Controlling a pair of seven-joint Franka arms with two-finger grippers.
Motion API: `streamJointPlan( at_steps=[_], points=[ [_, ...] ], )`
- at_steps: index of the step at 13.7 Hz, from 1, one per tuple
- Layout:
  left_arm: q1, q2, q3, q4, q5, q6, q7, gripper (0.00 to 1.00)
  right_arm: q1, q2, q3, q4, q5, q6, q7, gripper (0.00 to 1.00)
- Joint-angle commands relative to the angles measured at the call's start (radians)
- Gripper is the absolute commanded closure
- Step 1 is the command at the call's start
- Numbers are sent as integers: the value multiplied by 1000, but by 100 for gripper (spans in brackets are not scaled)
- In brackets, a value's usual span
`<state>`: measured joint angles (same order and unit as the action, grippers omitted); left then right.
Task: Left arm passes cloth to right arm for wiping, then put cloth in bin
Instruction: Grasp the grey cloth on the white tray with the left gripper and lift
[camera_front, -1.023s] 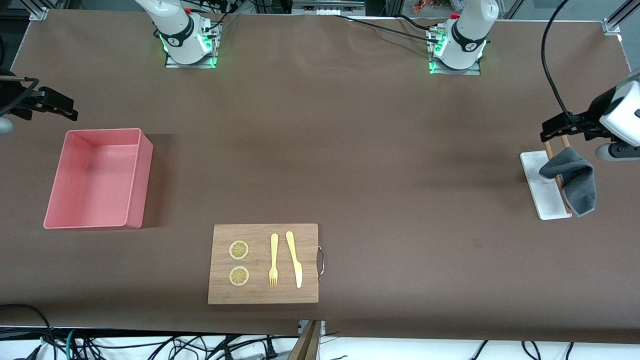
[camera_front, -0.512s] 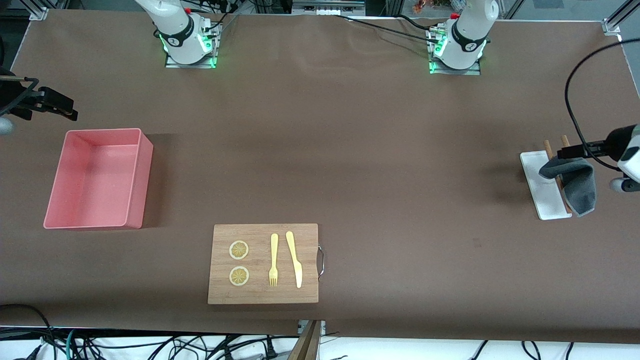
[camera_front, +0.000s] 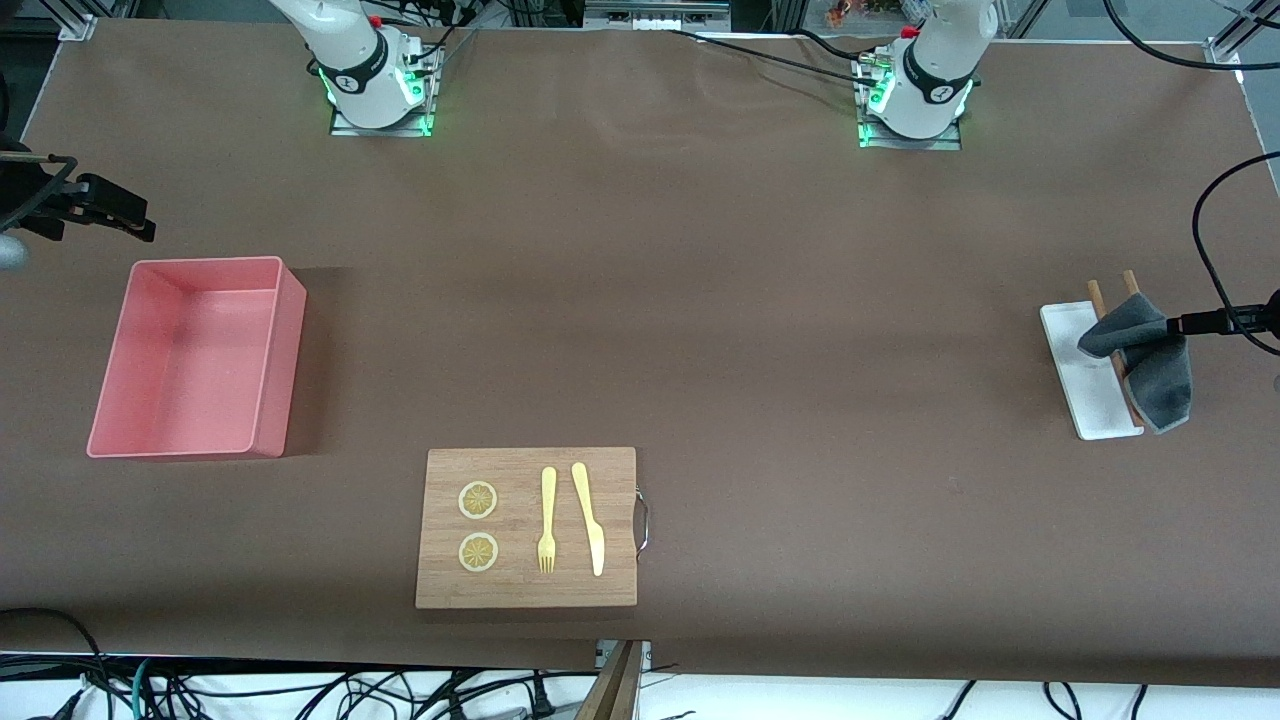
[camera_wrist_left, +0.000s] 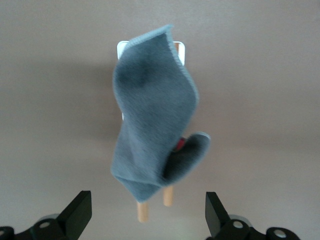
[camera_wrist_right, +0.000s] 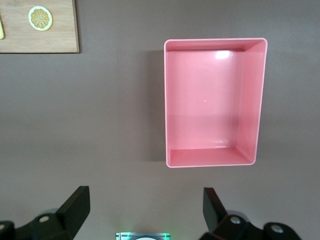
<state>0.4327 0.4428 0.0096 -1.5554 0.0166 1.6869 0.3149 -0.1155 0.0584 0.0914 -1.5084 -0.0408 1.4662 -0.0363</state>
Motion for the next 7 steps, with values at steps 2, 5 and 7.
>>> streamJointPlan(
  at_steps=[2,5,7],
  points=[
    [3,27,-14,14,17,28,29,0,-10,6,5,19,16,-9,-2,0],
    [-2,43,-14,15,13,46,30,22,-10,6,5,19,18,-9,-2,0],
    [3,59,-16,15,9,59,32,43,-10,6,5,19,19,-9,-2,0]
  ],
)
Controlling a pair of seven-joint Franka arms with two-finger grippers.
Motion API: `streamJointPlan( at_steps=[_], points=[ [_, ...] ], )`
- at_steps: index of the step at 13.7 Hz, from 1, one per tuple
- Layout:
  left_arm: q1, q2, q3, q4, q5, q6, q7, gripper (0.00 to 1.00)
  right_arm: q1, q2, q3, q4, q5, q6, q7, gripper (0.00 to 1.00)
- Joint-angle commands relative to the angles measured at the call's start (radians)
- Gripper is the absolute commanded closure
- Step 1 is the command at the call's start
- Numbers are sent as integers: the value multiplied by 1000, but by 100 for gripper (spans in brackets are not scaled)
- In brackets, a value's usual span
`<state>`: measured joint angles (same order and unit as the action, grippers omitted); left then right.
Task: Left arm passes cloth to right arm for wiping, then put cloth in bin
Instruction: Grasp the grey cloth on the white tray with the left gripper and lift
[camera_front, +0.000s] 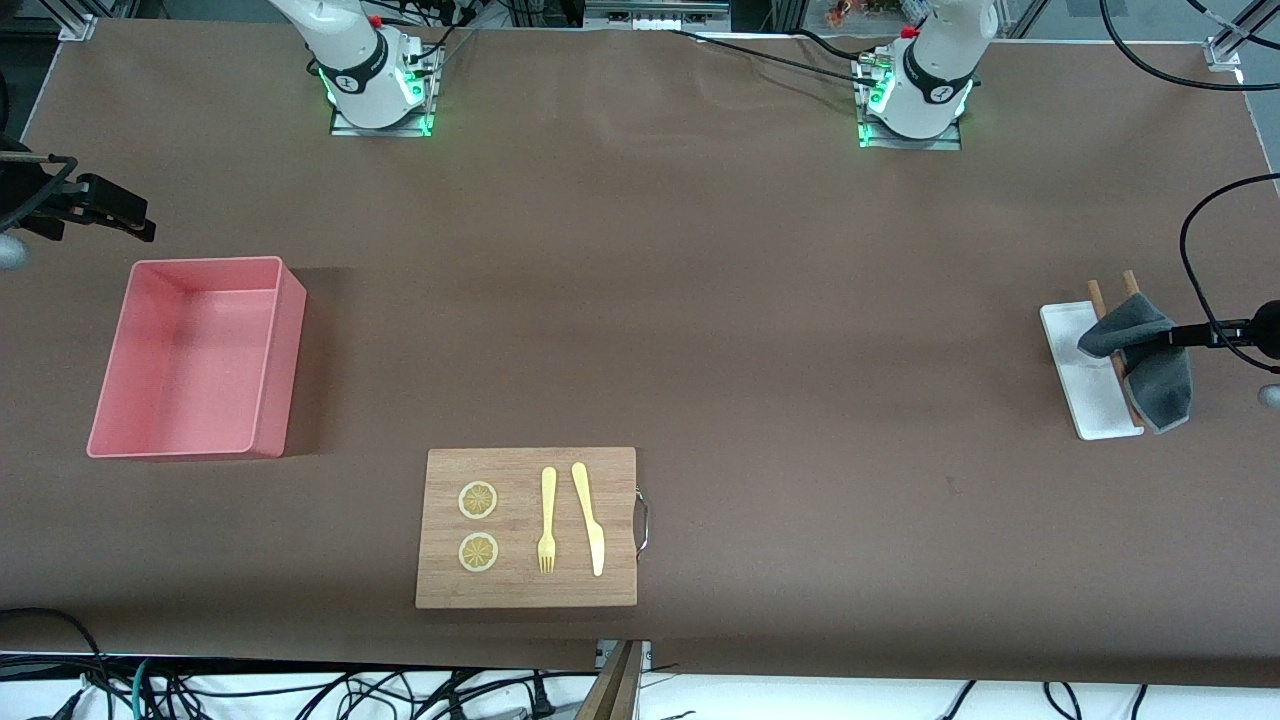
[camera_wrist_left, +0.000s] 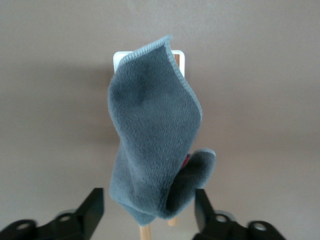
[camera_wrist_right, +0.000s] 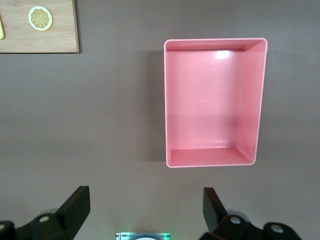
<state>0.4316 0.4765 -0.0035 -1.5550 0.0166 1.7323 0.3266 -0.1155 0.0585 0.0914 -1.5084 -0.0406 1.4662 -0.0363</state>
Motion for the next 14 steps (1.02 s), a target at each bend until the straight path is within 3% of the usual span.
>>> streamJointPlan(
  at_steps=[1,2,6,9,14],
  points=[
    [4,27,-3,15,8,12,22,52,-10,6,5,19,21,-9,-2,0],
    [4,27,-3,15,8,10,20,57,-10,6,7,19,21,-9,-2,0],
    [-5,25,-9,26,20,-3,49,100,-7,6,7,19,22,-7,-2,0],
    [-22,20,-10,84,22,-89,104,100,-7,6,7,19,22,-9,-2,0],
    [-160,17,-13,320,6,-434,94,100,-3,6,8,19,24,-7,7,0]
  ],
)
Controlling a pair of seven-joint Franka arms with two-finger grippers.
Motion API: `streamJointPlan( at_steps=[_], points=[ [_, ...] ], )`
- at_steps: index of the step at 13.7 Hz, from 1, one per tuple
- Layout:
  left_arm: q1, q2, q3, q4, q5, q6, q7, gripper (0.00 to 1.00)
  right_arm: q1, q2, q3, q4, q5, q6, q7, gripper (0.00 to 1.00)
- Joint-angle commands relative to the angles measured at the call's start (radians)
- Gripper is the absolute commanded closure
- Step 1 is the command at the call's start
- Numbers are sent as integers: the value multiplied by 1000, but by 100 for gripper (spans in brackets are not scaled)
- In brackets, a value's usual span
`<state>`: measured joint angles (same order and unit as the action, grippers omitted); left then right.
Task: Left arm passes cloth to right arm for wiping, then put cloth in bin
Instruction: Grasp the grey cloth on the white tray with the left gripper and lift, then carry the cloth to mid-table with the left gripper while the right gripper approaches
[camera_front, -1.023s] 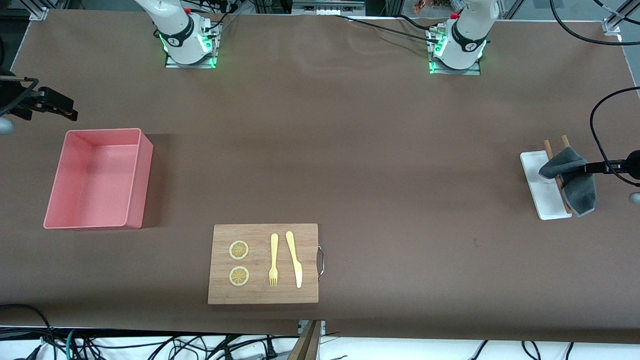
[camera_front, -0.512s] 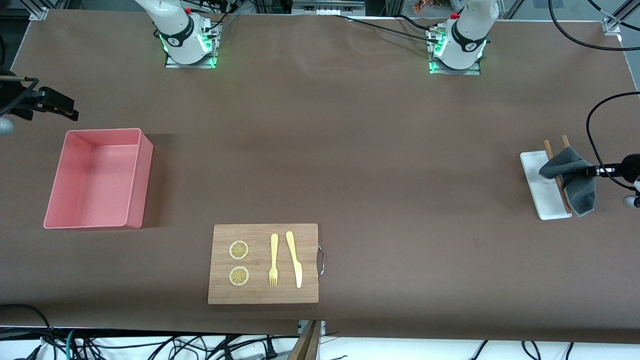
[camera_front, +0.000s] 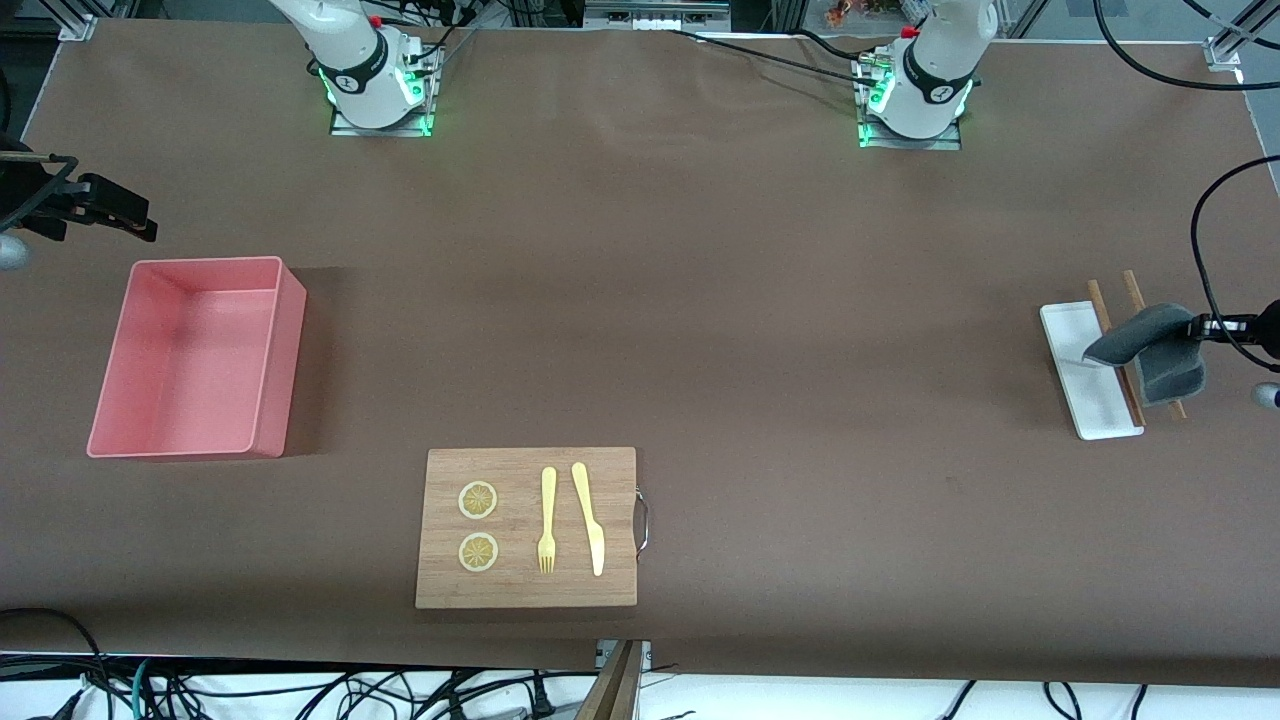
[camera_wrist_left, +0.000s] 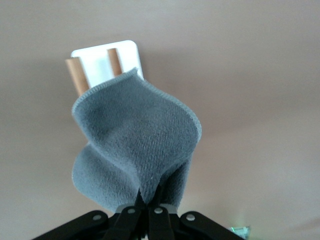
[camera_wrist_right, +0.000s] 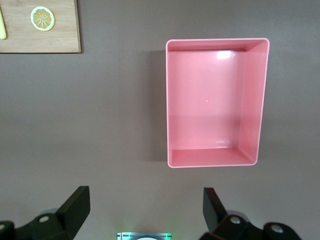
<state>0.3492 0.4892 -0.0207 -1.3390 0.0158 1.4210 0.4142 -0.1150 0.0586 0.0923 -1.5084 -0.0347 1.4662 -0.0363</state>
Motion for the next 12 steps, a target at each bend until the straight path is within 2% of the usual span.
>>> streamJointPlan(
  at_steps=[1,4,8,12],
  points=[
    [-138,5,5,144,6,-160,-32,100,0,7,10,17,22,-7,9,0],
    [-309,5,7,193,0,-171,-168,100,11,56,17,19,55,2,10,0],
    [-525,20,7,196,-138,-159,-335,100,55,67,18,13,64,20,7,0],
    [-634,61,7,196,-452,-15,-671,100,66,119,24,16,78,32,10,0]
  ],
)
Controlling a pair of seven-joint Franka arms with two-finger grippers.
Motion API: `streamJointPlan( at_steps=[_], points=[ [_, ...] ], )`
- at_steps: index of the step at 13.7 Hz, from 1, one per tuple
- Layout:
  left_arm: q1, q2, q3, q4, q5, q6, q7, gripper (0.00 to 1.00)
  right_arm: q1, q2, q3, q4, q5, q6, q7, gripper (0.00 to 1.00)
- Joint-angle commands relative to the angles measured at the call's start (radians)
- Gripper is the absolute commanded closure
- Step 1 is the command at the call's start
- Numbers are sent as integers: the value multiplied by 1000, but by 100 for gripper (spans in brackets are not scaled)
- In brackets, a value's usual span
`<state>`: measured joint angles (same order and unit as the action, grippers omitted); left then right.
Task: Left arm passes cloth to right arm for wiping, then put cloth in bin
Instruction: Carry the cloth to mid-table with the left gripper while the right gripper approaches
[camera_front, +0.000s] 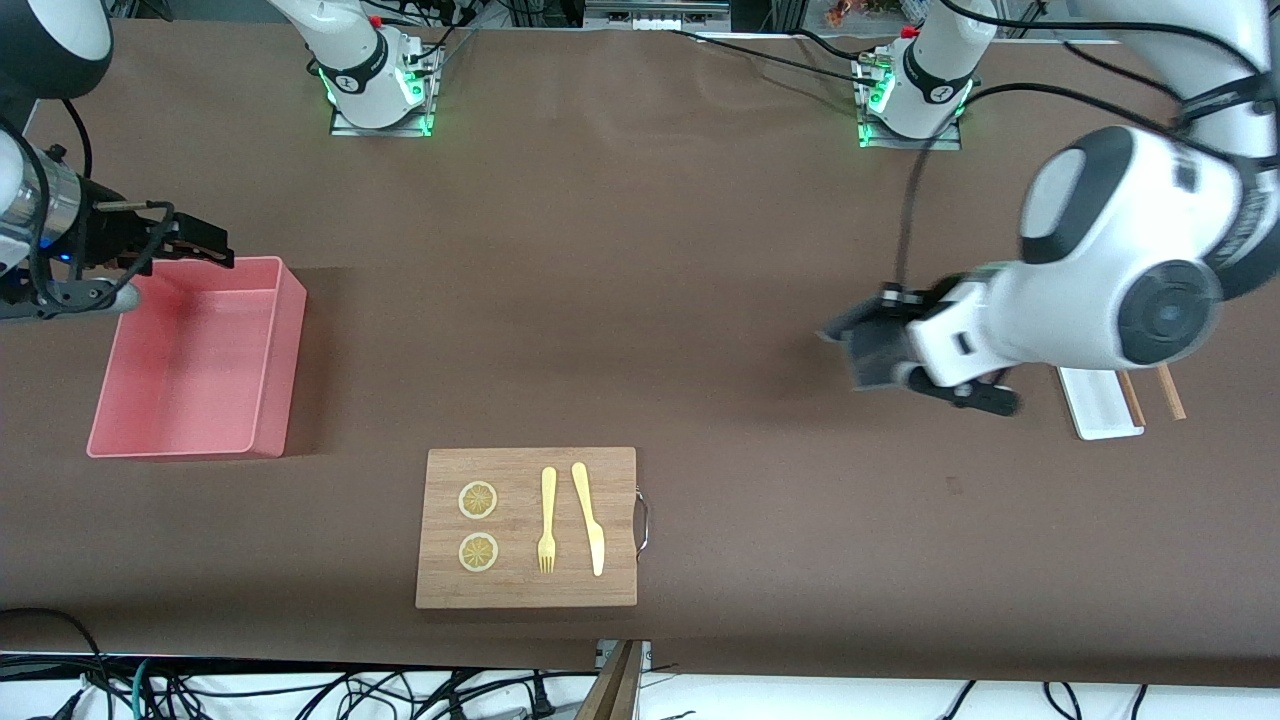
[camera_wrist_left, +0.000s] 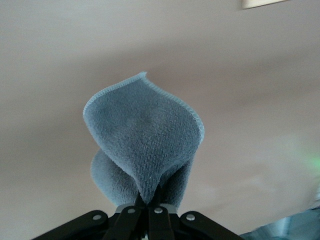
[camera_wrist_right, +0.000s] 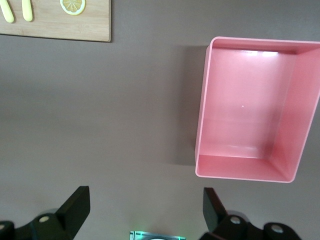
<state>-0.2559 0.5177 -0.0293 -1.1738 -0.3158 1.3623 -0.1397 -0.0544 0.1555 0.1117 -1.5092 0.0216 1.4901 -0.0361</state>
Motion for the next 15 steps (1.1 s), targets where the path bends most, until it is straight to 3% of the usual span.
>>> streamJointPlan(
  at_steps=[1,3,5,7,9,15],
  points=[
    [-51,36,15,31,-178,87,-191,100,28,27,12,17,27,25,18,0],
    [-116,53,12,33,-276,217,-285,100,71,48,14,17,30,47,146,0],
    [-201,86,12,45,-298,352,-386,100,114,73,14,17,76,91,318,0],
    [-242,128,11,77,-446,475,-467,100,149,105,14,18,130,156,456,0],
    [-270,143,11,83,-581,565,-492,100,177,133,14,18,164,226,560,0],
    [-379,165,11,82,-818,852,-549,100,252,210,16,18,173,422,770,0]
  ],
)
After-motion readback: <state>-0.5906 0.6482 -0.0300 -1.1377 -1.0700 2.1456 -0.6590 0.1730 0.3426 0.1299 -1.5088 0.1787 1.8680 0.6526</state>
